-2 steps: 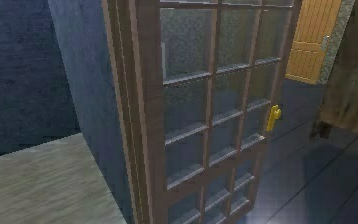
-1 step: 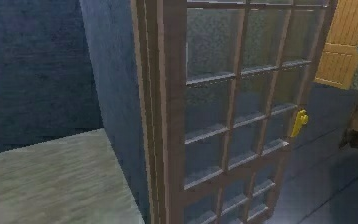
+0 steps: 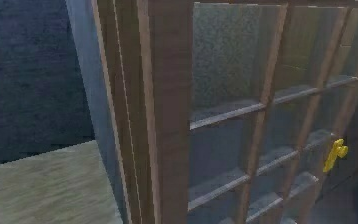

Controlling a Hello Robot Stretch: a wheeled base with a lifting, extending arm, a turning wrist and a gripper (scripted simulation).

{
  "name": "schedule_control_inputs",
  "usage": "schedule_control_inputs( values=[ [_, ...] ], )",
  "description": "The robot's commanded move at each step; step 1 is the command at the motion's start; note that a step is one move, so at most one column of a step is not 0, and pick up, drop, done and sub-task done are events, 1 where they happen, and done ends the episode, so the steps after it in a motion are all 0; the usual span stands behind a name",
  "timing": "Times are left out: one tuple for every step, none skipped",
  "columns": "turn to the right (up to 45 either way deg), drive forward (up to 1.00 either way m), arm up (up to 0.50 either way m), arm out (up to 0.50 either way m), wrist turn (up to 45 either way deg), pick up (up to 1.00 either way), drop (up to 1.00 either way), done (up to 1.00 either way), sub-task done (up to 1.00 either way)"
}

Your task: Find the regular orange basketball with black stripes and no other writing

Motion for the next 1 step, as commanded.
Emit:
schedule_control_inputs(
  values=[
    [45.0, 0.0, 0.0, 0.0, 0.0, 0.0, 0.0, 0.0, 0.0]
  ],
)
